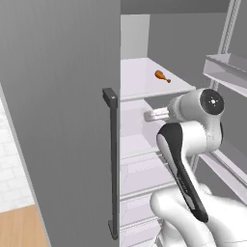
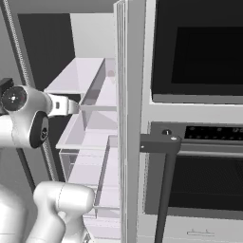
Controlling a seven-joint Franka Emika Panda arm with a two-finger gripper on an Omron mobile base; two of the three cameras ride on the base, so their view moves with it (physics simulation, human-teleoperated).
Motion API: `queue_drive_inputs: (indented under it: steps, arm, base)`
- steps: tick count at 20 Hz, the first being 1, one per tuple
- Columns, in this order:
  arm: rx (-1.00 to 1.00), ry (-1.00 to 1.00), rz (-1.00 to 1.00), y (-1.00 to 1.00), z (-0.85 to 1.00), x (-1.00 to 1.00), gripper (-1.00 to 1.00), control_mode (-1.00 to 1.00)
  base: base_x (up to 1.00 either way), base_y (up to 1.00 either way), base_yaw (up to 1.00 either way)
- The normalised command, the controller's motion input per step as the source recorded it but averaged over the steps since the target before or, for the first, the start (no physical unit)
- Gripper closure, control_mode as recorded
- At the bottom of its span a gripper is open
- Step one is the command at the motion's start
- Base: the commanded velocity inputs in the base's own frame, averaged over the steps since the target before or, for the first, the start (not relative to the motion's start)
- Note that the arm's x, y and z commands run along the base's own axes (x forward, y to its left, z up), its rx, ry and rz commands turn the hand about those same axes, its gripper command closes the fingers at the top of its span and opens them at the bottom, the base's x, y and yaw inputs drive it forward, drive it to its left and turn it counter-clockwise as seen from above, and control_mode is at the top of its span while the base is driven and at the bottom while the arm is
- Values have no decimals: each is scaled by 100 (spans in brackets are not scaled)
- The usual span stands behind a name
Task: Place one garlic and one chicken drumstick in each tupperware on the nearby counter, to pack two identical lunches.
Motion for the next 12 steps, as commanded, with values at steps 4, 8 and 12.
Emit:
queue_drive_inputs:
  steps: [4, 8, 12]
  arm:
    - [-1, 6, 0, 0, -65, -54, 100, -100]
    - [0, 3, 1, 0, -29, -49, 100, 100]
    - [0, 0, 0, 0, 0, 0, 100, 100]
  base:
    - [0, 0, 0]
    - [-25, 1, 1]
    - [-100, 25, 3]
